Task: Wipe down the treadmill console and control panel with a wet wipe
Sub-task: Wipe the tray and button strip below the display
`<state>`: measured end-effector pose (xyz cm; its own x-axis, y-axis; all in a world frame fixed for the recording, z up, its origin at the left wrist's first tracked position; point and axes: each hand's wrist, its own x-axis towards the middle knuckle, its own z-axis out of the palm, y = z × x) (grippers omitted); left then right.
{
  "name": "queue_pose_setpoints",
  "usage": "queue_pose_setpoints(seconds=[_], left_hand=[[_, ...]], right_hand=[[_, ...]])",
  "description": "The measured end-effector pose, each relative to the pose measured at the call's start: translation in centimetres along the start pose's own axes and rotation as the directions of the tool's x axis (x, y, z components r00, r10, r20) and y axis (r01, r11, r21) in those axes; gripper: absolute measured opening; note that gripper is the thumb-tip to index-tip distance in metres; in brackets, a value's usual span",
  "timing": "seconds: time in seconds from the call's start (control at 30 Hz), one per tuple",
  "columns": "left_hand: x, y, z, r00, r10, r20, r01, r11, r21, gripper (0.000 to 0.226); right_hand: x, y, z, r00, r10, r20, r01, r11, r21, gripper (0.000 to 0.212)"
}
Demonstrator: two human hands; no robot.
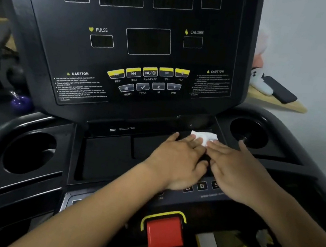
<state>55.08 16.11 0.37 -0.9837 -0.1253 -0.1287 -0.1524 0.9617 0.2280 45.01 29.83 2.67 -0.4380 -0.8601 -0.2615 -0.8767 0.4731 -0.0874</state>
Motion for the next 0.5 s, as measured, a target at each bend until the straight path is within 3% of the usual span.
queue_pose_setpoints(seconds=[0.2, 0.4, 0.5], left_hand=[[-3.0, -0.1, 0.5, 0.998, 0.048, 0.044, -0.046, 0.998, -0.037, 0.071], [0.0, -1.1, -0.8, 0.999, -0.006, 0.037, 0.009, 0.997, -0.074, 0.058], [-1.9, -0.5, -0.2, 0.999, 0.018, 0.034, -0.018, 1.000, -0.006, 0.084]], right_hand=[[-2.3, 0.0, 0.1, 0.997, -0.004, 0.081, 0.001, 0.999, 0.038, 0.066], [1.1, 0.1, -0.9, 0.999, -0.030, 0.038, 0.026, 0.994, 0.103, 0.077], [-1.3, 0.1, -0.2, 0.993, -0.070, 0.091, 0.062, 0.994, 0.092, 0.089]])
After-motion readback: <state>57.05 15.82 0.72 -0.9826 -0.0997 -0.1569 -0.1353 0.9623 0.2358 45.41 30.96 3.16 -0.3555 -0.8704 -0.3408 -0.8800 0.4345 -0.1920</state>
